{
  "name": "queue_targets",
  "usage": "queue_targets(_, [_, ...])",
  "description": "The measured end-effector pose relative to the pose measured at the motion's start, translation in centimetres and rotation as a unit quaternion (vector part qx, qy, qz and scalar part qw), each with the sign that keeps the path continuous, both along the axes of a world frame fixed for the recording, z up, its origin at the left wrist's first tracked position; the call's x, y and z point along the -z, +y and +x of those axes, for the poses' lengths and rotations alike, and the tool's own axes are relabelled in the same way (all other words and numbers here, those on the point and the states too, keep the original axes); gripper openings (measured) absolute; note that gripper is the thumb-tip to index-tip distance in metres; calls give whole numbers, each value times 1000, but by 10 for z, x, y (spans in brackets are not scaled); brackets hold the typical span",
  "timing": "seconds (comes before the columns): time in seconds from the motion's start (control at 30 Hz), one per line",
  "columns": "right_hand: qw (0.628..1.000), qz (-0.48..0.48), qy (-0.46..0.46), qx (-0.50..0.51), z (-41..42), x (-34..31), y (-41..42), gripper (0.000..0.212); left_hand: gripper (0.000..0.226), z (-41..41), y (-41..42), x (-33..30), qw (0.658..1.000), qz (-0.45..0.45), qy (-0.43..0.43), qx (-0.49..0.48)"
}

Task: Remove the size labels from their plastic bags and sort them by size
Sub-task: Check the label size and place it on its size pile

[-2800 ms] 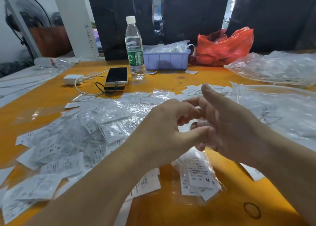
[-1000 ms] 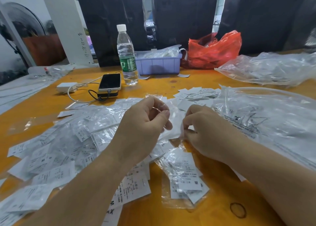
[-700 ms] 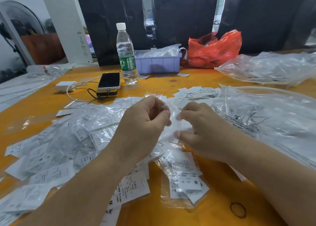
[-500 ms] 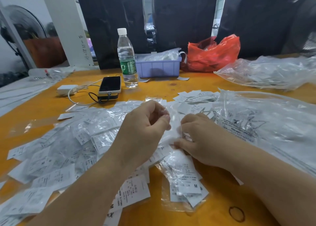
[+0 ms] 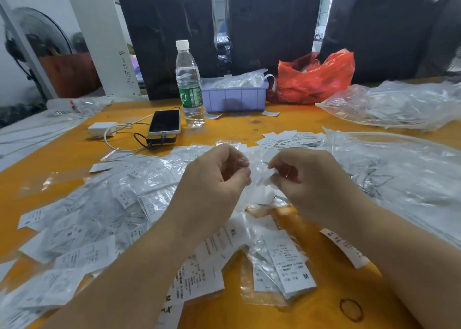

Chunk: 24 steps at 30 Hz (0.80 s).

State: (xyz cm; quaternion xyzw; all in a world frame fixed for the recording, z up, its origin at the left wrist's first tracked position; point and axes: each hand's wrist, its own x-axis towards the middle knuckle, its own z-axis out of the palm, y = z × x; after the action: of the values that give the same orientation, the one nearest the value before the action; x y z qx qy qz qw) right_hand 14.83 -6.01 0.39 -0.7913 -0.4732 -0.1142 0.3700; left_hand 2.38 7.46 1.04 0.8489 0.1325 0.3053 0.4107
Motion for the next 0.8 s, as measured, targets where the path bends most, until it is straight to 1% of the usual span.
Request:
queue_targets(0.17, [1000,29,6,3,0,-4,-1,16,14,0,1,0,1000,-1,4,-3])
queue_targets(0.23, [1000,28,5,2,1,-4,-1,18,15,0,1,0,1000,3,11,-7])
queue_targets(0.4, [1000,6,0,-9,0,-4,-1,29,19,0,1,-1,1000,16,22,-5])
queue_targets(0.5, [1000,-9,-13,-26,1,-4,-1,18,20,-1,0,-1,999,23,25,-7])
queue_targets(0.63, [999,3,-9,-40,-1,-3,-1,3,18,-2,0,-1,999,25,41,-4])
queue_targets(0.8, [999,11,-1,-36,1,-2,0,27,14,-2,1,0,999,33,40,4])
